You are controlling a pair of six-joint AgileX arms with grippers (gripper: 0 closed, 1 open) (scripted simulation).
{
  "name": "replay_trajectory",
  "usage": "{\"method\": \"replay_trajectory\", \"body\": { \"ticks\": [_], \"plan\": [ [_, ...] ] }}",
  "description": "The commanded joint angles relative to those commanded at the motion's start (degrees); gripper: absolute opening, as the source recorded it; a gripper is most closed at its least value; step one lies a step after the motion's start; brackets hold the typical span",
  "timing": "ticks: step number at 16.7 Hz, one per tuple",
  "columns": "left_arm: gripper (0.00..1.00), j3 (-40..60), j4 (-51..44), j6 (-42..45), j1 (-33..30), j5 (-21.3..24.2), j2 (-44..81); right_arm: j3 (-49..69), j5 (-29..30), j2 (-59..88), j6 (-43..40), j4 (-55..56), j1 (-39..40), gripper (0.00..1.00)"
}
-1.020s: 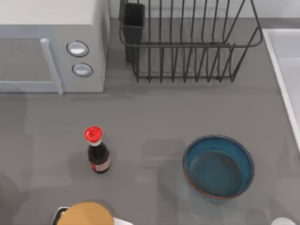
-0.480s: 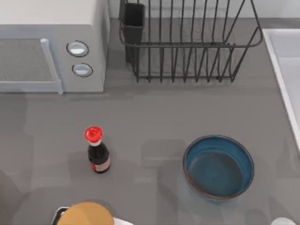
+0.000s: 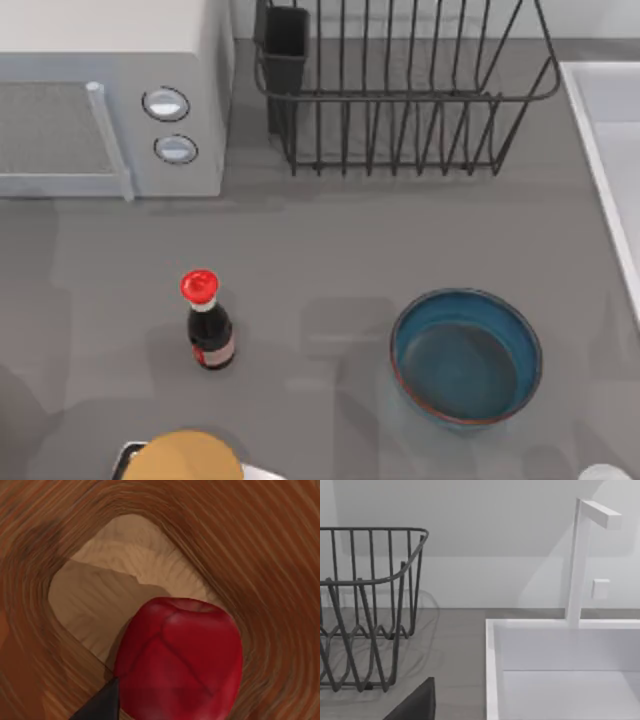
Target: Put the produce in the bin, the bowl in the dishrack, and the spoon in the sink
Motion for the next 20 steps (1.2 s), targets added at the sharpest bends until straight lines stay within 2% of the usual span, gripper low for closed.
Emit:
{"method": "replay_trajectory", "body": {
  "ticks": [4, 9, 13, 20],
  "plan": [
    [1.0, -3.32, 3.93, -7.17, -1.45, 2.45, -5.31, 0.0, 0.0, 0.0, 0.0, 0.0, 0.0, 1.0],
    [1.0, -12.97, 14.26, -28.5, -4.38, 8.18, -19.37, 0.0, 0.0, 0.0, 0.0, 0.0, 0.0, 1.0],
    [1.0, -23.34, 24.32, -55.38, -6.64, 12.88, -33.16, 0.0, 0.0, 0.0, 0.0, 0.0, 0.0, 1.0],
    [1.0, -43.1, 43.11, -114.59, -9.2, 19.15, -58.83, 0.0, 0.0, 0.0, 0.0, 0.0, 0.0, 1.0]
  ]
}}
